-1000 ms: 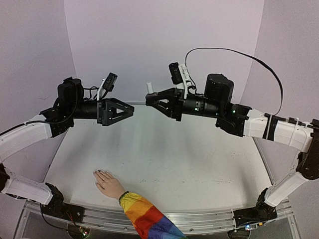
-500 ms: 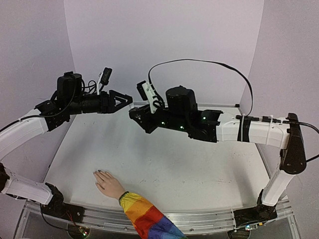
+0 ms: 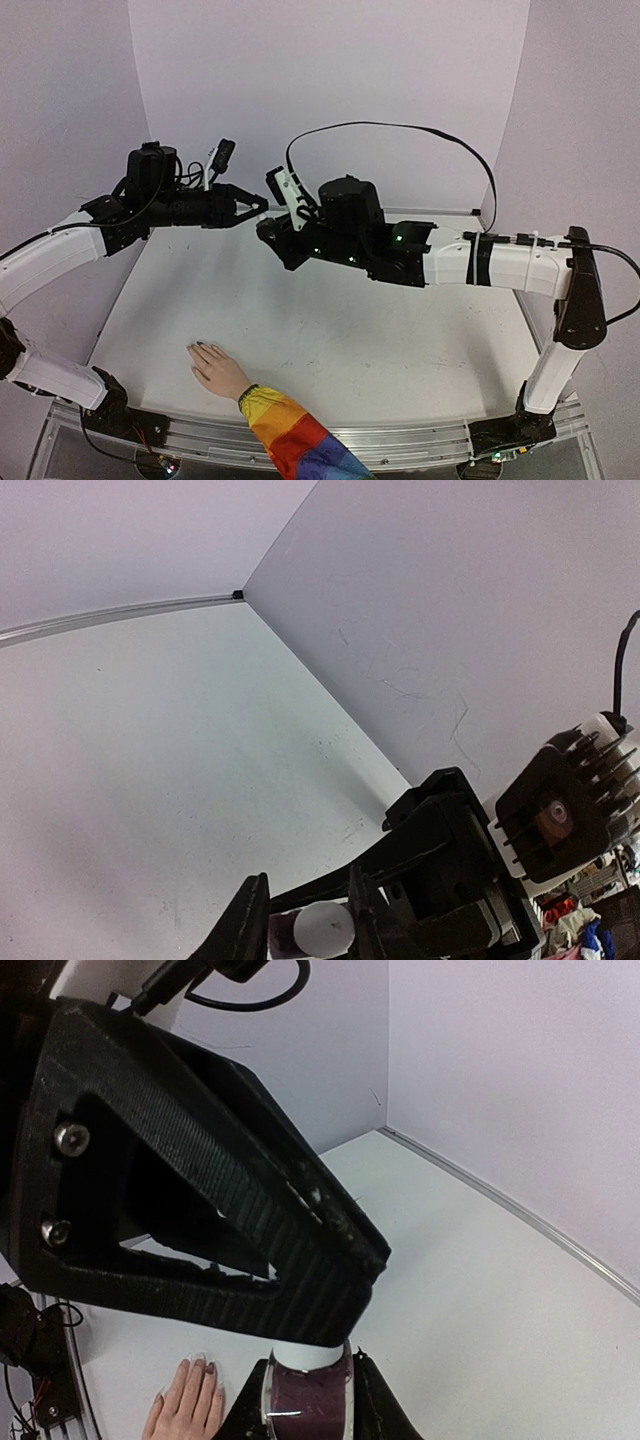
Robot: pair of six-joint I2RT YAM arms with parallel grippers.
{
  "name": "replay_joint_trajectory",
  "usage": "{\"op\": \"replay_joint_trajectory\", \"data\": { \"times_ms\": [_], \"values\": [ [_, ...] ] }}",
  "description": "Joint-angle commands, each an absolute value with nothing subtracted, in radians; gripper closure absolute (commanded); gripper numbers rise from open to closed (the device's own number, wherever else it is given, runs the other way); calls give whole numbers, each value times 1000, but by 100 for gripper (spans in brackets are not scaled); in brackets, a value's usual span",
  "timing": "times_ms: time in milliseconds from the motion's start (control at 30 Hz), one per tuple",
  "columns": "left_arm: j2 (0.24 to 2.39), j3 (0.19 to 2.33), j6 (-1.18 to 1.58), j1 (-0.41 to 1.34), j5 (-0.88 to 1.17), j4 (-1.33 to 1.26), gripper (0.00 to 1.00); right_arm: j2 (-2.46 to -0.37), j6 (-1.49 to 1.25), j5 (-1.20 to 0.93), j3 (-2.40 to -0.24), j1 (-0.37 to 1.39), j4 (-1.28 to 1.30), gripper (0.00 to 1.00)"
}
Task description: Paint the nails
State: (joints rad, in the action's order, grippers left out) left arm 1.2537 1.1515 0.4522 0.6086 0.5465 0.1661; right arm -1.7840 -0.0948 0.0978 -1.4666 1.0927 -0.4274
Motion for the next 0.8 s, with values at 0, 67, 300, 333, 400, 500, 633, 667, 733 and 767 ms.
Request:
{"op": "replay_joint_trajectory", "data": {
  "times_ms": [0,67,300,333,400,500,633,667,733,767],
  "values": [
    [1275,1201,457,621,556,138,75,-1787,-71,124,-1525,1101,-468,100],
    [1277,1202,452,629,565,138,79,-1789,-73,123,-1532,1101,-468,100],
    [1295,1191,379,652,753,103,95,-1758,-71,33,-1506,1091,-483,100],
    [1295,1189,364,657,806,90,96,-1745,-68,-18,-1496,1084,-490,100],
    [1283,1181,315,679,902,69,97,-1701,-70,-212,-1452,1051,-532,100],
    [1250,1172,238,722,1016,41,100,-1641,-117,-681,-1375,974,-654,100],
    [1220,1183,144,773,1166,25,100,-1586,-219,-1151,-1302,944,-868,100],
    [1221,1189,133,779,1195,22,100,-1577,-240,-1188,-1292,944,-897,100],
    [1222,1198,122,781,1238,20,100,-1551,-248,-1192,-1278,944,-912,100],
    [1224,1200,121,782,1241,20,100,-1538,-245,-1165,-1267,944,-910,100]
  ]
}}
